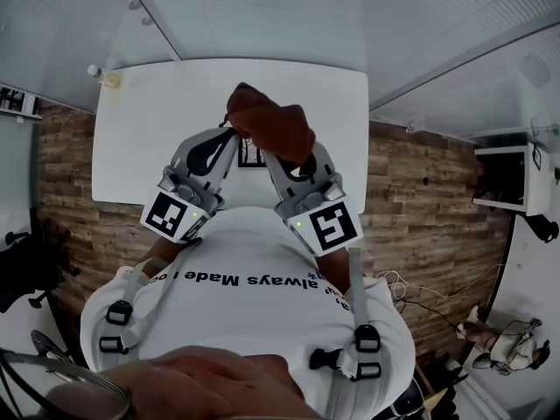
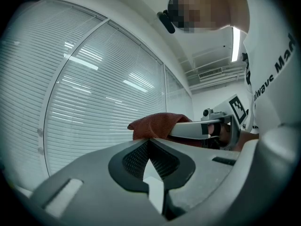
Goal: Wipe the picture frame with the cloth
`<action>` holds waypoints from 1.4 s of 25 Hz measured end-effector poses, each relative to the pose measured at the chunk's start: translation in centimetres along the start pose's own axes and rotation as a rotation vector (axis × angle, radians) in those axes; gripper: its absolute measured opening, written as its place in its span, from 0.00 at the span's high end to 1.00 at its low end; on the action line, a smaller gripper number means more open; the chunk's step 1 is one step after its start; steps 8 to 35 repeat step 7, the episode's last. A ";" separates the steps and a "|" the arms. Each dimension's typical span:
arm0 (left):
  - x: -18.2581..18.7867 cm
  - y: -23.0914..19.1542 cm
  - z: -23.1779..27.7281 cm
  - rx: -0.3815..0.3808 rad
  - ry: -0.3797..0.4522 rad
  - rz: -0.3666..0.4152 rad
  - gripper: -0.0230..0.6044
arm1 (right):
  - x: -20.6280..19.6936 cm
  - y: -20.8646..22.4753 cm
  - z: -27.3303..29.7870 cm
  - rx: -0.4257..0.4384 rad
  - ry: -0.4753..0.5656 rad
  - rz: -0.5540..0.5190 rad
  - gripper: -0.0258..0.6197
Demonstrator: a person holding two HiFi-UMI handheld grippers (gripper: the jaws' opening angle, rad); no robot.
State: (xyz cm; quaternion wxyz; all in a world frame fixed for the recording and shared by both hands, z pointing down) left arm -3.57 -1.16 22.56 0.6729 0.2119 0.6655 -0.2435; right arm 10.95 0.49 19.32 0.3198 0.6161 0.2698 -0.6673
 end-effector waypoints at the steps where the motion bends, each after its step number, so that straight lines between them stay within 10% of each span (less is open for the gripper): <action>1: 0.0 0.0 0.0 0.001 0.001 -0.002 0.96 | 0.0 0.0 0.0 0.001 -0.002 0.001 0.93; 35: 0.0 0.0 0.0 -0.001 0.001 -0.001 0.96 | 0.2 0.0 0.1 0.005 0.006 0.001 0.93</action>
Point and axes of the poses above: the fingertips, and each gripper's own axes: z forward along the fingers, y to its right, x out of its top, the point moved 7 cm from there along -z, backward along the fingers, and after that the axes turned 4 degrees about -y, right-handed, at the moved point
